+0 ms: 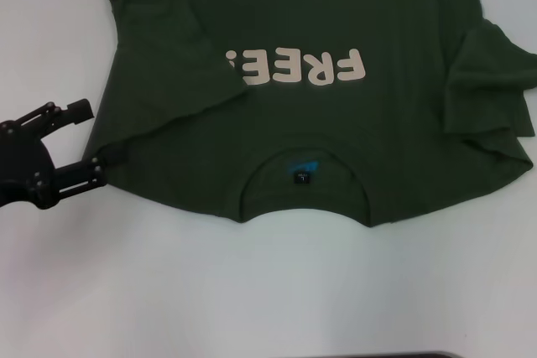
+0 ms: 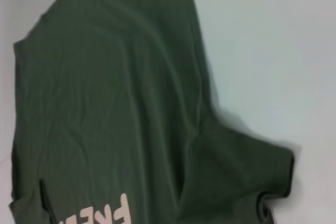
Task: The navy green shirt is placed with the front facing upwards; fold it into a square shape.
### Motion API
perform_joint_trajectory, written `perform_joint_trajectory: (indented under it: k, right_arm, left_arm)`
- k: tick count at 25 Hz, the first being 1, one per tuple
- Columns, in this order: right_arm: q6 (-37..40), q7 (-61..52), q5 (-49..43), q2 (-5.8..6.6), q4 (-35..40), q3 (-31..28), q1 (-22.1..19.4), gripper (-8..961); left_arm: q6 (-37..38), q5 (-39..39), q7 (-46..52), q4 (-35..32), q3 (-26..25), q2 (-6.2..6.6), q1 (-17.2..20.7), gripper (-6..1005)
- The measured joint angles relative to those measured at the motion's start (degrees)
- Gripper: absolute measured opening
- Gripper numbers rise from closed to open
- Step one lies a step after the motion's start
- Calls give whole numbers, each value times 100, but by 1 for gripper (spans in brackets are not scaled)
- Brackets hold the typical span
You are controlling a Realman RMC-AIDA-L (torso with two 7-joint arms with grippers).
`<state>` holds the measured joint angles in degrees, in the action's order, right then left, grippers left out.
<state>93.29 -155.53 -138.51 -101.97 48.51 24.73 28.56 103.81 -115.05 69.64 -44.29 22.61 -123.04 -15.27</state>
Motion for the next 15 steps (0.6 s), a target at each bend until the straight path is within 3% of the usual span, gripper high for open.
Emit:
perform_joint_trajectory:
  k: [15]
  right_arm:
    - [-1063,11,-202,-148,-834,231,203,804]
  left_arm:
    - [-20,79,-199,90,-133,-18,-3,860]
